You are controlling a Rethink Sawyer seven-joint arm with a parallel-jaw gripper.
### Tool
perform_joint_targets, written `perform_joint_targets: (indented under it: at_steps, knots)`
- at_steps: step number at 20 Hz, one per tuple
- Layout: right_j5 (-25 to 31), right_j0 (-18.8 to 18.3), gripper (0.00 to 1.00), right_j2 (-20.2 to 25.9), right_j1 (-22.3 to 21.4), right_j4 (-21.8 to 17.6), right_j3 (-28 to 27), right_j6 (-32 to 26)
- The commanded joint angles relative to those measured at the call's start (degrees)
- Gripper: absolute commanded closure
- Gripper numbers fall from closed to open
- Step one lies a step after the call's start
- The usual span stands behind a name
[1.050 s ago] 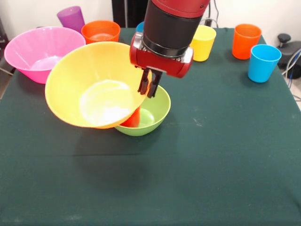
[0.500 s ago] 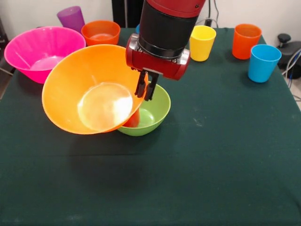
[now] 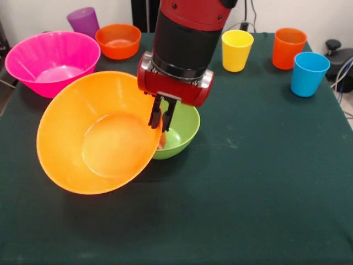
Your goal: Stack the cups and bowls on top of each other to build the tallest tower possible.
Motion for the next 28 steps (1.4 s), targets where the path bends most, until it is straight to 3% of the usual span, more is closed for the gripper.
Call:
perform_joint_targets:
  at_steps: [1, 4, 7, 17, 28]
  knots:
    - [1.24, 0.68, 1.00, 3.43, 10.65, 0.01, -0.73, 4.75]
    - [-1.52, 3.01, 1.00, 1.57, 12.12, 1.93, -0.70, 12.77]
    - [-9.20, 3.59, 1.00, 1.45, 14.19, 2.99, 0.01, 16.32]
    - [-21.89, 0.75, 1.00, 3.08, 17.76, 4.45, 1.59, 9.20]
    - [-24.78, 0.88, 1.00, 2.47, 18.53, 6.04, 2.30, 8.71]
